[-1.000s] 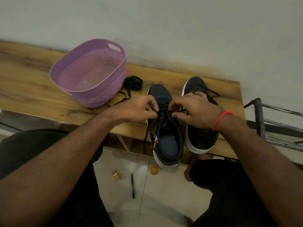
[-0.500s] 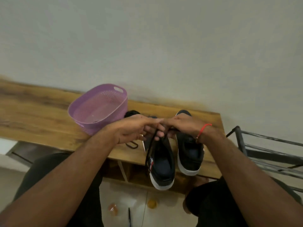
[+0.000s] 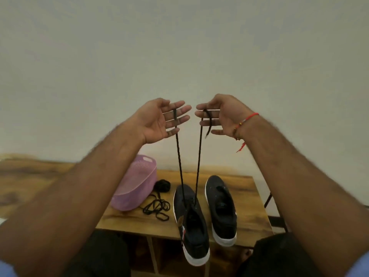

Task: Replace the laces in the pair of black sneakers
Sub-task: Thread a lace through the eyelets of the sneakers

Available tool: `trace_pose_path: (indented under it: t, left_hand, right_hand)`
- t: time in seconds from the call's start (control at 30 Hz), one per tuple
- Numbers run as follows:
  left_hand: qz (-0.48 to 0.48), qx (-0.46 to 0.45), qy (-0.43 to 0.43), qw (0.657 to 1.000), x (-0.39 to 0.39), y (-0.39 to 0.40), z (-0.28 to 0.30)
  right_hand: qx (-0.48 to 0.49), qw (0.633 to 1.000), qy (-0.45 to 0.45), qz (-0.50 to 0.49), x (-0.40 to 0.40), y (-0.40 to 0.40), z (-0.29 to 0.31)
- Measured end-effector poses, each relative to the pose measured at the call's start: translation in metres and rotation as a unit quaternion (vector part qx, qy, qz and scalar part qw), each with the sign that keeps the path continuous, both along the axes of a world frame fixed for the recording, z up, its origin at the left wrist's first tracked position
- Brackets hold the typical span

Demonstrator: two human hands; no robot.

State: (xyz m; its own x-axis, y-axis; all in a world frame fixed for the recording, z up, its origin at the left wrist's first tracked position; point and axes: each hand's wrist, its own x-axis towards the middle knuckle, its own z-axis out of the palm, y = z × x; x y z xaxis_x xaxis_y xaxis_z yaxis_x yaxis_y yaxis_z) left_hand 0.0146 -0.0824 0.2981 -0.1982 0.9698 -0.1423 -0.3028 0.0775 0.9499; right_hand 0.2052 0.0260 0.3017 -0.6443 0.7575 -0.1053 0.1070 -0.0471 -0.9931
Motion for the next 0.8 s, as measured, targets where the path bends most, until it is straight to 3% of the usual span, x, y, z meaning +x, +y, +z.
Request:
trace_pose_path:
  t: [0.13, 0.27, 0.5, 0.7, 0.8]
  left_hand:
    - [0.006, 0.027, 0.024, 0.999, 0.002, -0.002, 0.031]
    - [0.040, 0.061, 0.126, 0.989, 0.012, -0.002, 0.045]
    - [0.181, 0.092, 0.346, 0.916, 0.024, 0.001, 0.042]
    - [0.254, 0.179, 0.380, 0.871, 0.023, 0.012, 0.046]
    - [0.285, 0.197, 0.360, 0.866, 0.019, 0.019, 0.047]
  right_hand:
    - [0.038, 0.999, 0.012, 0.015, 0.005, -0.007, 0.024]
    - [0.124, 0.992, 0.010, -0.014, 0.004, -0.007, 0.031]
    - [0.252, 0.960, 0.049, -0.109, -0.011, -0.010, 0.029]
    - [0.262, 0.937, 0.168, -0.161, -0.024, -0.009, 0.027]
    - [0.279, 0.924, 0.187, -0.184, -0.031, -0.008, 0.029]
